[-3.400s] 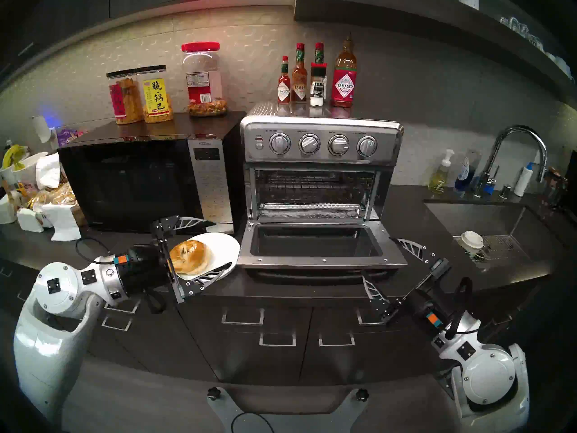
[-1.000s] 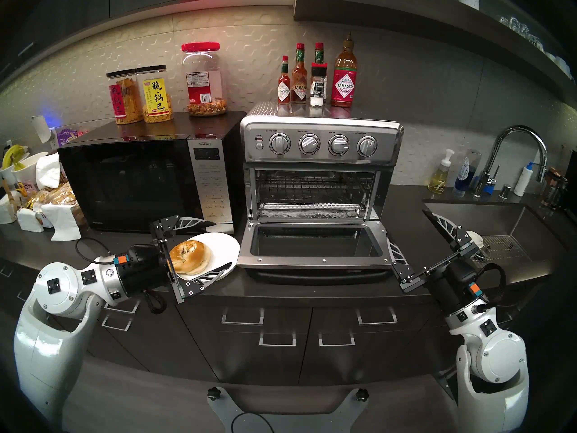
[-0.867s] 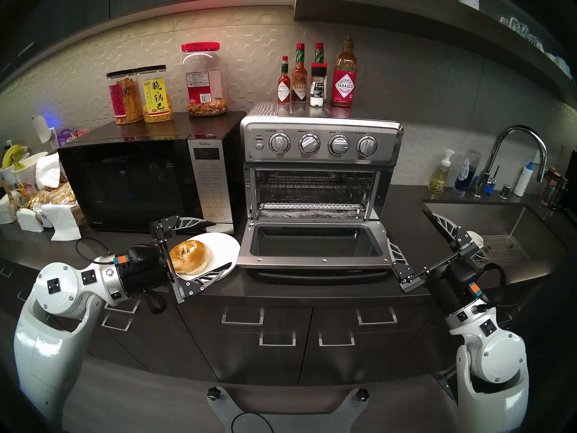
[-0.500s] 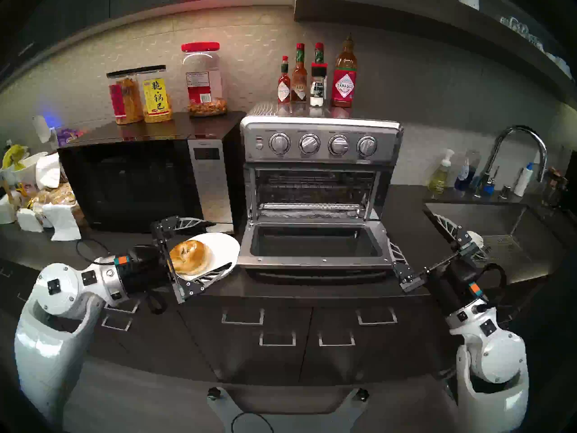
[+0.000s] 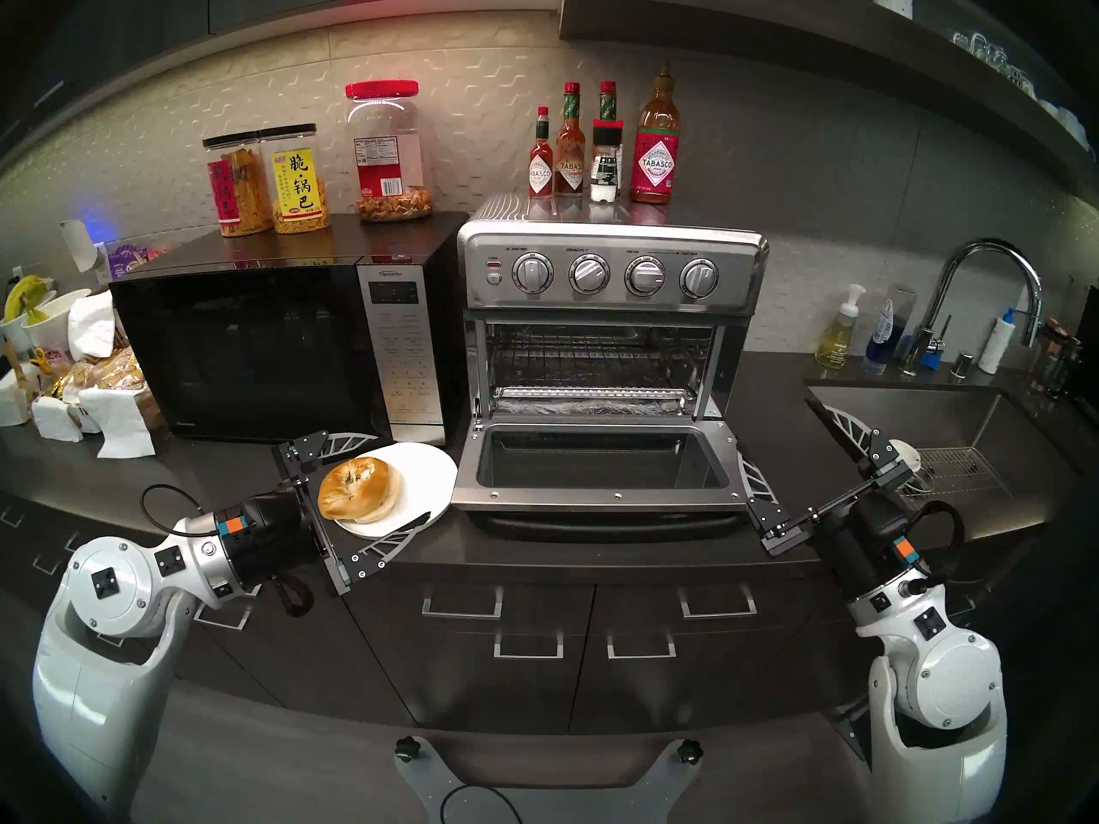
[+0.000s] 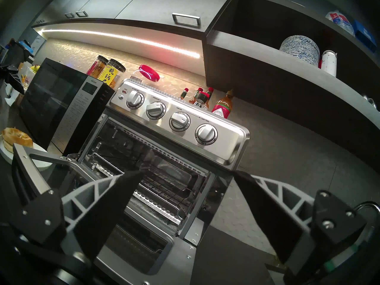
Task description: Open the oven and place the bagel inside on the rack
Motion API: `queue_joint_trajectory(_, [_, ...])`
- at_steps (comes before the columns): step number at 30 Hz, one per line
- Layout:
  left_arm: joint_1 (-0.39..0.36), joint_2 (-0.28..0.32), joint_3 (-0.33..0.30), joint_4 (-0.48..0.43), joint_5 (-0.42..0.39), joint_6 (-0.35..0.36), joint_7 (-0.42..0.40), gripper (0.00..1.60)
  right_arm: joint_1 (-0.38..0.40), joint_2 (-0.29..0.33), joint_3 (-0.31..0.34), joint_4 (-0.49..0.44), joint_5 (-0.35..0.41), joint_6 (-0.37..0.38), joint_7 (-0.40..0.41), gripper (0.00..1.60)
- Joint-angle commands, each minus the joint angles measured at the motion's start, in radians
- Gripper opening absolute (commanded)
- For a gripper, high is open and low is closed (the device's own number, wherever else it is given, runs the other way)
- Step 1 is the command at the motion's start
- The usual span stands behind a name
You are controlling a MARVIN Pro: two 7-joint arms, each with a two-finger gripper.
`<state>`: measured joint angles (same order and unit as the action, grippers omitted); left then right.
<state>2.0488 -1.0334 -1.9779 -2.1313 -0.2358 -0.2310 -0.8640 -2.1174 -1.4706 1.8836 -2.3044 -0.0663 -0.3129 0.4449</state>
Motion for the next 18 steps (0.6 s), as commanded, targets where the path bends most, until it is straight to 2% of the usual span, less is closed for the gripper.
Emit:
queue_joint_trajectory(1, [0.012, -0.035, -0.028, 0.015, -0.068, 0.001, 0.007, 1.6, 0.006, 0.002, -0.001, -0.022, 0.006, -0.006, 0.001, 1.6])
queue_joint_trajectory(10, [0.026, -0.043, -0.024, 0.045, -0.09, 0.002, 0.001, 1.6, 0.006, 0.001, -0.001, -0.022, 0.006, -0.007, 0.002, 1.6])
queue_joint_trajectory(18, [0.022, -0.035, -0.05, 0.067, -0.112, 0.016, -0.002, 1.6, 0.006, 0.001, -0.001, -0.022, 0.006, -0.007, 0.002, 1.6])
